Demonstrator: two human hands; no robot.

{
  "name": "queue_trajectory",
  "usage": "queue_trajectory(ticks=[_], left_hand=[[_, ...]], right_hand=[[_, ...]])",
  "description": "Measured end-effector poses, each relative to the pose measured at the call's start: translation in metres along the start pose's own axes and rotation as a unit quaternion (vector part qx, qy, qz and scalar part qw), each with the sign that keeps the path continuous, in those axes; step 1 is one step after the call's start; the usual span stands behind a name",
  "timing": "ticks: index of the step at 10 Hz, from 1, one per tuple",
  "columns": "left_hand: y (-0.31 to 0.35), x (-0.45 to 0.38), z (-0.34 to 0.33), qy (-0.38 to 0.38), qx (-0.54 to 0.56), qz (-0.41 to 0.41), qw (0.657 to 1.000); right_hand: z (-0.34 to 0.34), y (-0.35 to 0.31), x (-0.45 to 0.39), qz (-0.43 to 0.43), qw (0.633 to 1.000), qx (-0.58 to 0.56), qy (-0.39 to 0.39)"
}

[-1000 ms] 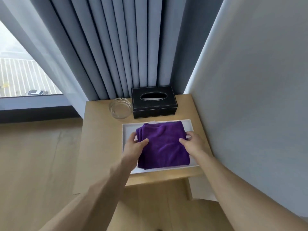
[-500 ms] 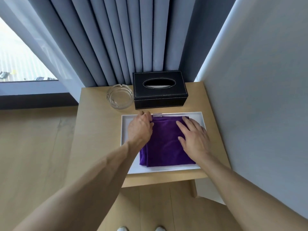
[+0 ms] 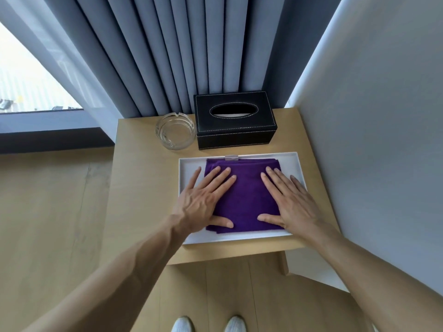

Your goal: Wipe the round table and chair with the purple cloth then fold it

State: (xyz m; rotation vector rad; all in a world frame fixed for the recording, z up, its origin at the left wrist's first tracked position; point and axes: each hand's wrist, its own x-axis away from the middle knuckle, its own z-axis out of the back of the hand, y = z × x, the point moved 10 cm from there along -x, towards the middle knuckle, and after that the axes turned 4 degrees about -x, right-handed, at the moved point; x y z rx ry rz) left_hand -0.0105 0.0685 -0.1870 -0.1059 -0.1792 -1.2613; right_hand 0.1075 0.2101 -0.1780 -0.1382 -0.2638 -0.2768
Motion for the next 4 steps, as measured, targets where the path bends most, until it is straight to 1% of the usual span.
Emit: queue_trajectory(ticks=[2,3,4], left_hand=[[-0.016,0.009,-0.008,-0.045,0.003,0.046,0.998],[-0.013,0.006,-0.002,-0.069,-0.001,0.061,0.996],[-0.014,0.019,0.009,-0.092,-0.002,0.083,0.992]], right_hand=[[0.001,0.010,0.011,0.013,0.999,0.013,-0.046],[0.008,0.006,0.012,-0.002,0.997,0.004,-0.073],[0.019,0.003,0.021,-0.030,0.997,-0.005,-0.076]])
